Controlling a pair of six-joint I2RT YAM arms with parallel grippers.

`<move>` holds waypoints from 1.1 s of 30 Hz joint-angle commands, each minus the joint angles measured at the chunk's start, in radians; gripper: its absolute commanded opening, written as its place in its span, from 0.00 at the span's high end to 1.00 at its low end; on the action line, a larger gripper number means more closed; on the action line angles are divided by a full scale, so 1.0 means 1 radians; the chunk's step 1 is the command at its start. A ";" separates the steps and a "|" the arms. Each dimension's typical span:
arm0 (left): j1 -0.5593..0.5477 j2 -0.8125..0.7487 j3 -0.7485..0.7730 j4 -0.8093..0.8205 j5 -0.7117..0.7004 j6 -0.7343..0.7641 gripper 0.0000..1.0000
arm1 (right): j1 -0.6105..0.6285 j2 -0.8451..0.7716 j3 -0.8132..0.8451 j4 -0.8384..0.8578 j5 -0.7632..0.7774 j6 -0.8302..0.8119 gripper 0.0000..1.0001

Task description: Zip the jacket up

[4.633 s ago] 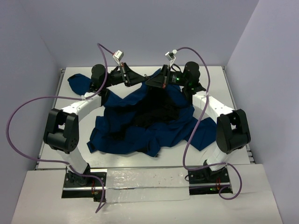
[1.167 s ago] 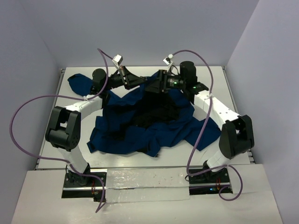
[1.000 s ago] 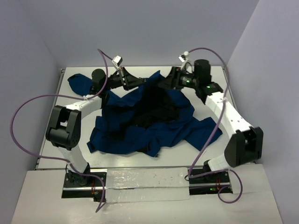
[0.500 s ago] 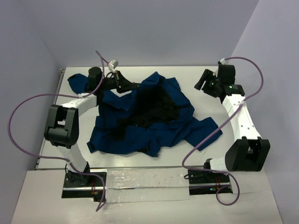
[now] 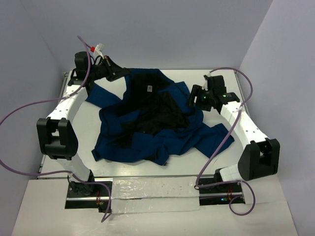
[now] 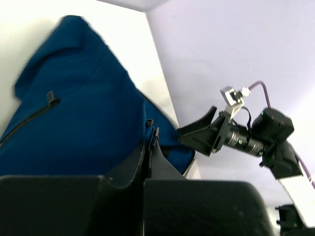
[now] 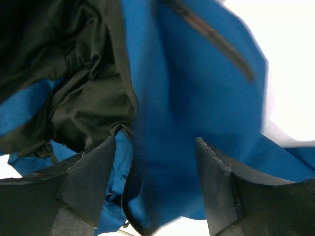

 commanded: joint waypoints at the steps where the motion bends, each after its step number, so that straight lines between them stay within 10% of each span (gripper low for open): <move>1: 0.047 -0.024 0.083 -0.096 -0.055 0.006 1.00 | 0.028 0.051 0.011 0.087 -0.019 0.037 0.33; 16: 0.106 -0.049 0.095 -0.114 -0.005 0.002 1.00 | 0.029 0.149 0.172 0.015 -0.024 -0.015 0.29; 23: 0.120 -0.060 0.133 -0.169 -0.021 0.016 1.00 | 0.027 0.172 0.178 0.038 0.105 0.043 1.00; 33: 0.186 -0.125 0.207 -0.299 -0.069 0.020 1.00 | -0.144 0.137 0.534 0.017 0.240 -0.058 1.00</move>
